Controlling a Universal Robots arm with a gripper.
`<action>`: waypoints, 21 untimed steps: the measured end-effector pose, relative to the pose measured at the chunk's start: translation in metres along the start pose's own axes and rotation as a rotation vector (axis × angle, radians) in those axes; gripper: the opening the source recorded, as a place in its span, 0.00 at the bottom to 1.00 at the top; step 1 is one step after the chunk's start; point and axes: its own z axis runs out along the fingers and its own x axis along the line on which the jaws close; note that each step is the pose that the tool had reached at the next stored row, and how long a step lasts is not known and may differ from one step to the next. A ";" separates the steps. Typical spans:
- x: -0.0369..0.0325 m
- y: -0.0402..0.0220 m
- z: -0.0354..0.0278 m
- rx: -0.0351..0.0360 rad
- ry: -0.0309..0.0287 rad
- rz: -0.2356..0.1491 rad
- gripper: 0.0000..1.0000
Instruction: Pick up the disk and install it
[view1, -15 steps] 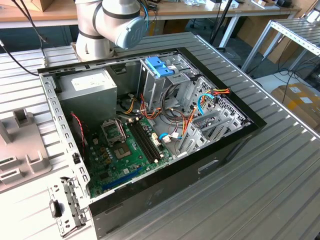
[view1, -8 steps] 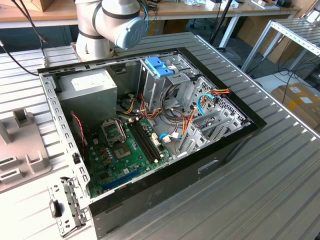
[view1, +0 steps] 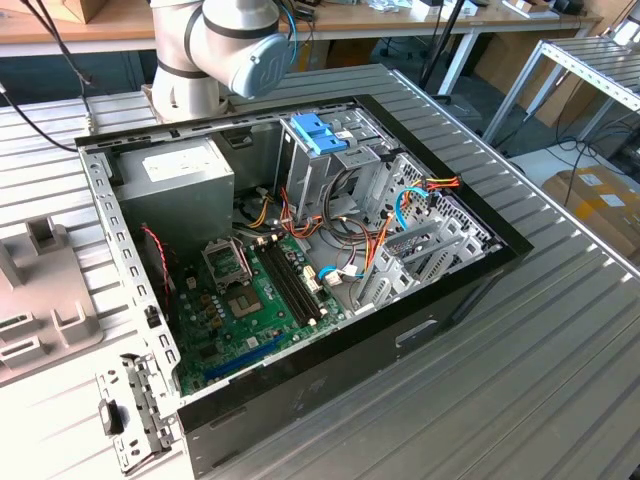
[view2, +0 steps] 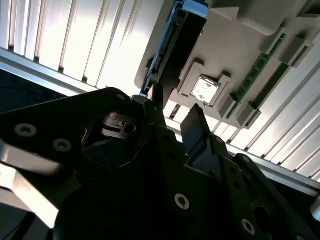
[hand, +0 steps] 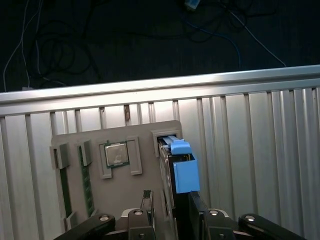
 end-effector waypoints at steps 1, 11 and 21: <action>-0.0003 0.0006 0.0002 0.0000 0.0000 0.000 0.42; -0.0038 0.0075 0.0021 0.0000 0.0000 0.000 0.42; -0.0050 0.0082 0.0025 -0.0001 -0.0010 0.000 0.44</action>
